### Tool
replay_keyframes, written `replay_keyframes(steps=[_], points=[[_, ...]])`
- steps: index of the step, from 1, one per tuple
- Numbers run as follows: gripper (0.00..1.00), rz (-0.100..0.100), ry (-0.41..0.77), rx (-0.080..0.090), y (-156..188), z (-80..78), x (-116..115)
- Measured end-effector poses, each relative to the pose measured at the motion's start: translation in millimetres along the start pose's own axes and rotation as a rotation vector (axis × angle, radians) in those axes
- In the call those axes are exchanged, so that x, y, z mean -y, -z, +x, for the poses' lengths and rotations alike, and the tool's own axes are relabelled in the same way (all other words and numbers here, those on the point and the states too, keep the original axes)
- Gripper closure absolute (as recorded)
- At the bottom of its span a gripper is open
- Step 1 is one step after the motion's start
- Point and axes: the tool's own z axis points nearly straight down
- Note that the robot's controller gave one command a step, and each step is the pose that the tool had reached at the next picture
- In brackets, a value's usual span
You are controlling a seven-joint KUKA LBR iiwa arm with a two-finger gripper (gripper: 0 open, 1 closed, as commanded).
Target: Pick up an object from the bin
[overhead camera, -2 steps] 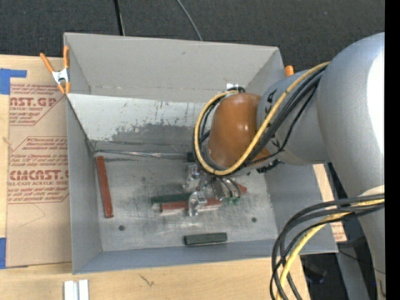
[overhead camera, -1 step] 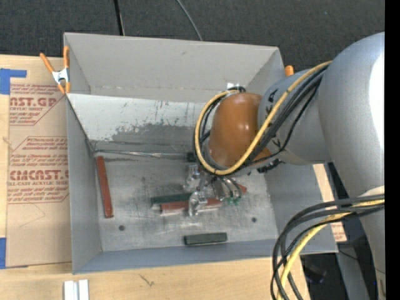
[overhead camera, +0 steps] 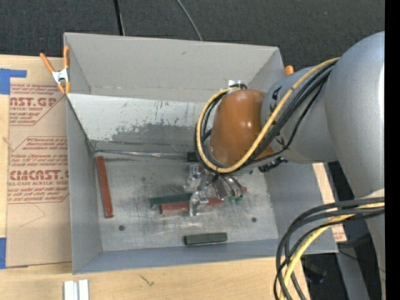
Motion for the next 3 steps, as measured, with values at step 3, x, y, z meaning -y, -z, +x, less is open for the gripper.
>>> replay_keyframes(steps=[3], points=[[1.0,-0.002,0.001,-0.005,24,-0.7,0]])
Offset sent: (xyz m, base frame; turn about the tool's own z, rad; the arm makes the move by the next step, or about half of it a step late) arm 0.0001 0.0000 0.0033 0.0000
